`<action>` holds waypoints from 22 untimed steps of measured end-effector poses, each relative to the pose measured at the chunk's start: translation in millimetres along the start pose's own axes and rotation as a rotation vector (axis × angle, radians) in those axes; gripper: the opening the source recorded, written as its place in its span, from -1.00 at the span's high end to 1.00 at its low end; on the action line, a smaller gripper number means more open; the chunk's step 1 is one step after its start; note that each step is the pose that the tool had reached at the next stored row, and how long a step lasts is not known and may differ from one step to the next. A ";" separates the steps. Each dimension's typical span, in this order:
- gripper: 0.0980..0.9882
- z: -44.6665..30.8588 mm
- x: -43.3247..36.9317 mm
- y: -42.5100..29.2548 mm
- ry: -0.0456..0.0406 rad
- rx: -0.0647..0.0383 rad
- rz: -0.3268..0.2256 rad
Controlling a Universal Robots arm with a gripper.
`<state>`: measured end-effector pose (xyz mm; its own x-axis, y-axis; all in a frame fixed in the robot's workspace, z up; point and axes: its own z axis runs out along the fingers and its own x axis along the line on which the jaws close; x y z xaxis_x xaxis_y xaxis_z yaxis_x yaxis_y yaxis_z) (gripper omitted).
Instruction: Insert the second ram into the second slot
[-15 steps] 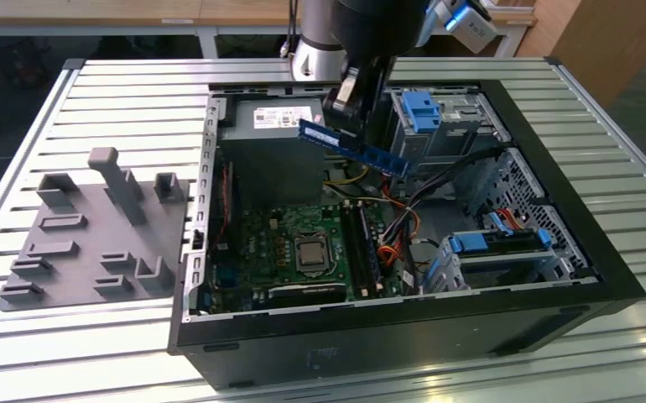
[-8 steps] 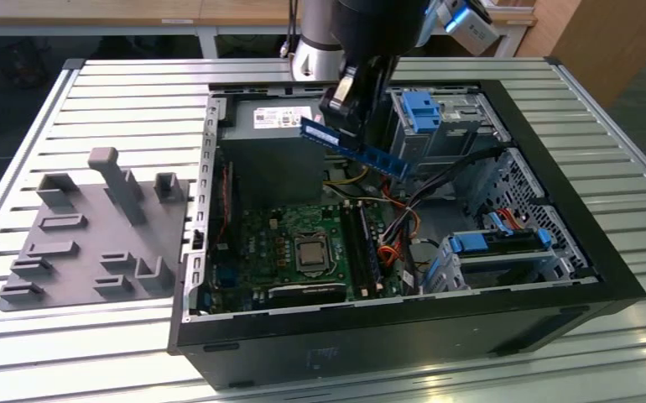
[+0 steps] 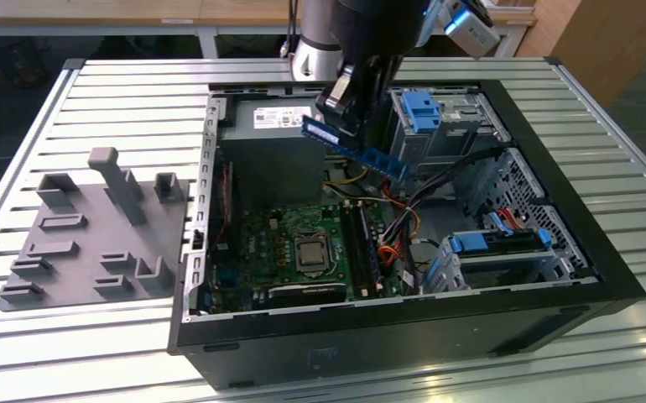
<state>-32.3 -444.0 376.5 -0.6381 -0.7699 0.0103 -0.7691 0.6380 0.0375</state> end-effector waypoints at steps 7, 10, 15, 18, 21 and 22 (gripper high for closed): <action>0.92 0.0 0.0 0.0 -0.0026 -0.001 0.069; 0.92 0.0 0.0 0.0 -0.0037 -0.001 0.097; 0.92 0.0 0.0 0.0 -0.0055 -0.001 0.146; 0.92 0.0 0.0 0.0 -0.0065 -0.002 0.173; 0.92 0.0 0.0 0.0 -0.0075 -0.002 0.198; 0.92 0.0 0.0 0.0 -0.0077 -0.002 0.206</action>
<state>-32.3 -444.0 376.5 -0.7821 -0.6230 0.0104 -0.6223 0.7819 0.0375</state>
